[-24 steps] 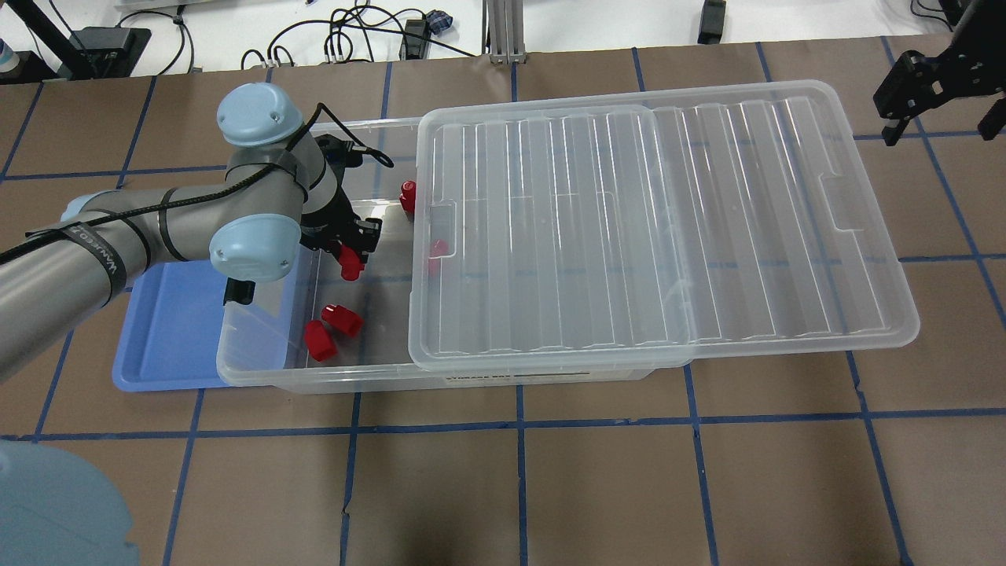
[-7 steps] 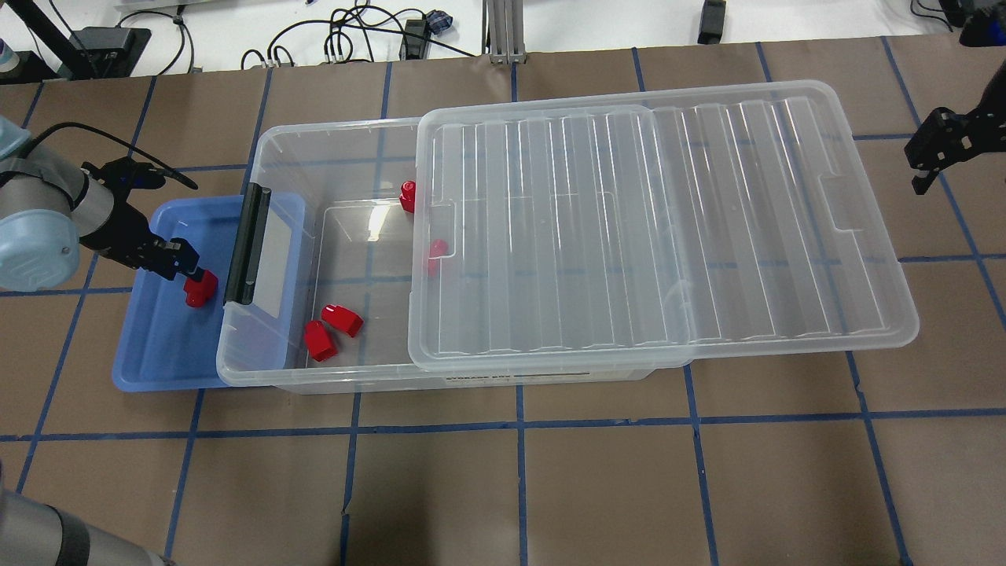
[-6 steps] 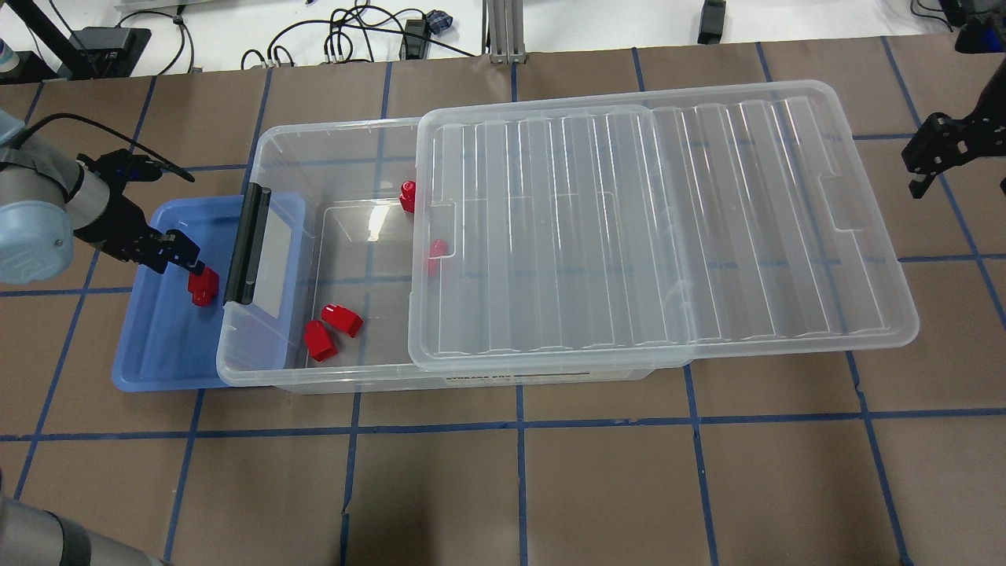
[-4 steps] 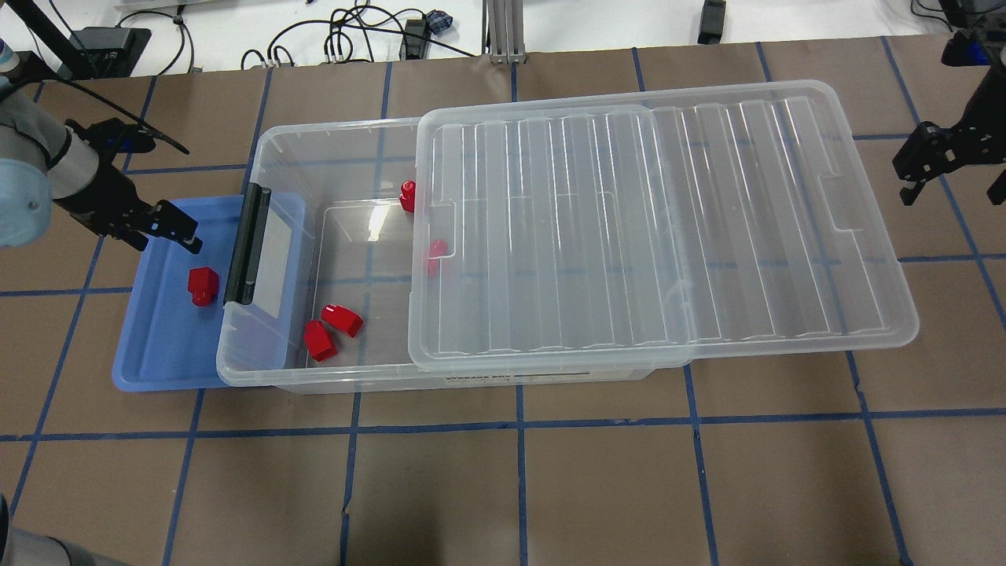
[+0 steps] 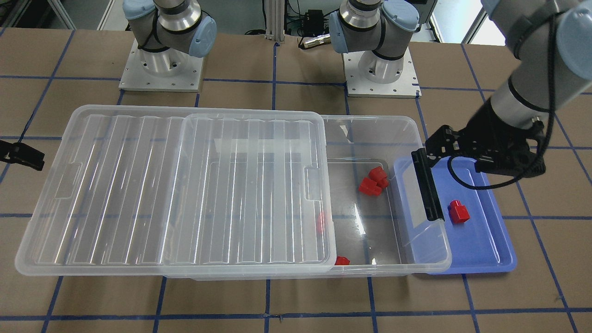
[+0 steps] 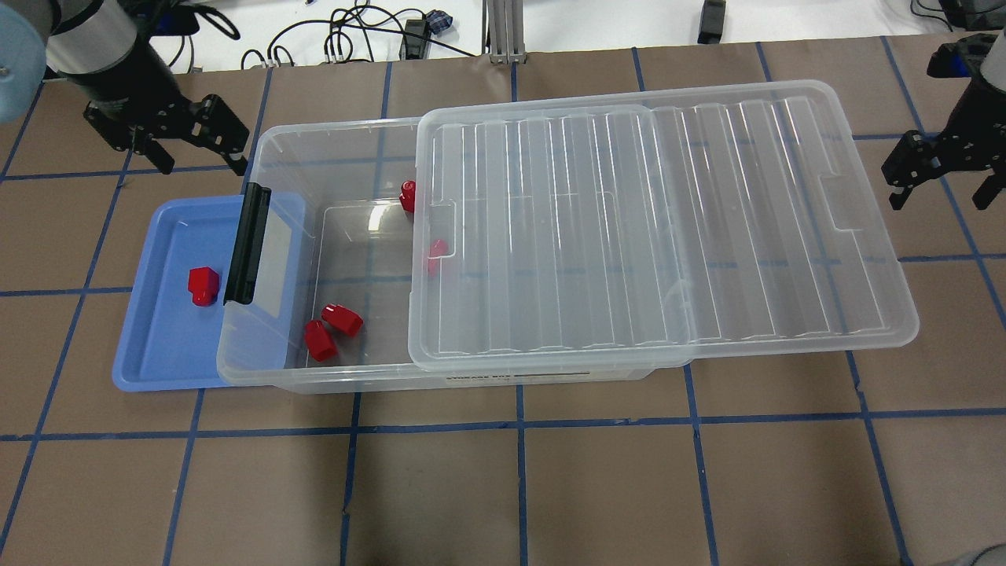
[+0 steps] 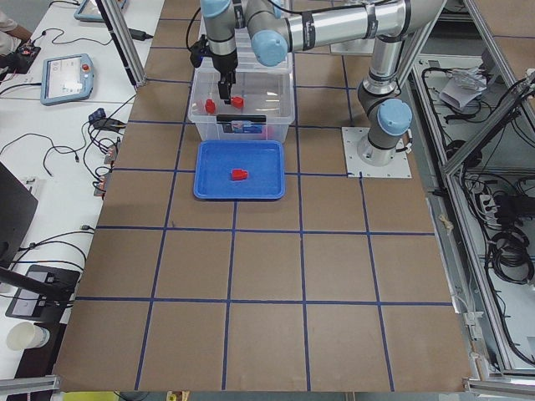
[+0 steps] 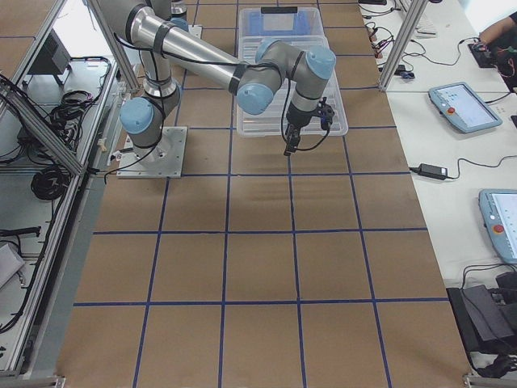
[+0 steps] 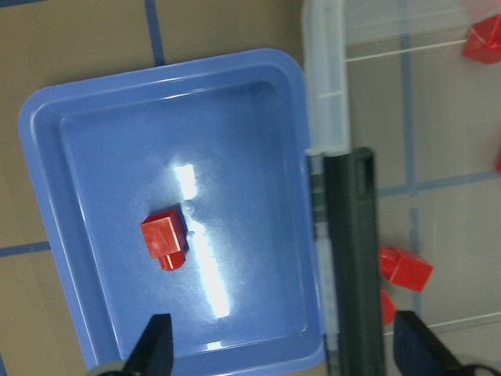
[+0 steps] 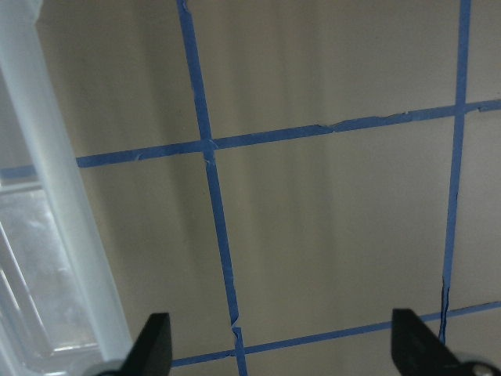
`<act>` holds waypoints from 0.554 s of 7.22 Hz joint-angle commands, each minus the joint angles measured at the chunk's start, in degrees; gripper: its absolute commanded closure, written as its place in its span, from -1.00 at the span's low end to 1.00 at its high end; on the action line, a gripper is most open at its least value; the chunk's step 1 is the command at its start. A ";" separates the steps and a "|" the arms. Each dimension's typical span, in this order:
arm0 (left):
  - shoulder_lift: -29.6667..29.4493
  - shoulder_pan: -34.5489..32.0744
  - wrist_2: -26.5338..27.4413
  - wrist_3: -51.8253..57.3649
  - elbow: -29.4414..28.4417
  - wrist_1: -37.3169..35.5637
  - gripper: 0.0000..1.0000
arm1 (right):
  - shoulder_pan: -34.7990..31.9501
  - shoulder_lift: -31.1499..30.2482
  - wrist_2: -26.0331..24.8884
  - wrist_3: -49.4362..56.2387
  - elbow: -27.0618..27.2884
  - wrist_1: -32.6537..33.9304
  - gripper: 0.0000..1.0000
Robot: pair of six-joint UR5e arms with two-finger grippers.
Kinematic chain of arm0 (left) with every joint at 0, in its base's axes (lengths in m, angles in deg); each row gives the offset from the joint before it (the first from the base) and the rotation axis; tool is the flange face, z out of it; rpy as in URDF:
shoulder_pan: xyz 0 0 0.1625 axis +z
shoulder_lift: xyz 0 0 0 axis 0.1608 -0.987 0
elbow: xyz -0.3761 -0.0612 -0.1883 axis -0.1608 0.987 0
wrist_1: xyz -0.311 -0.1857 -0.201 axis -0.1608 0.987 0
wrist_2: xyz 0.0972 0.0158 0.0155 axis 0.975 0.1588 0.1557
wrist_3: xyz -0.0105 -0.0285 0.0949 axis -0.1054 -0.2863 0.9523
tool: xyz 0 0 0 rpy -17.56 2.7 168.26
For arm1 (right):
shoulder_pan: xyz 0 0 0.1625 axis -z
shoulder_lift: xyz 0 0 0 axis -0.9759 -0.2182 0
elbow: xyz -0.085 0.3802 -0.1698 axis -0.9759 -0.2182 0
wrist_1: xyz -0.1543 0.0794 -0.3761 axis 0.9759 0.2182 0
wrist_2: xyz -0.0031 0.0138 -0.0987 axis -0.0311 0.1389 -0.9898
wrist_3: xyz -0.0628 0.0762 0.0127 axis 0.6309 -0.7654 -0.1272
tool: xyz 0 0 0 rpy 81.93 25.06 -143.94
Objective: Place red block in blue tray from box
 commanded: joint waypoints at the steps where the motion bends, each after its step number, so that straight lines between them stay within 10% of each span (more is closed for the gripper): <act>1: 3.84 -5.83 -0.08 -7.94 -0.67 2.54 -1.00 | 0.00 1.09 -0.07 -0.15 0.06 0.07 -1.00; 4: 8.68 -9.10 -0.52 -7.54 2.30 1.67 -1.00 | -0.09 1.97 0.02 -0.49 0.15 -0.36 -1.00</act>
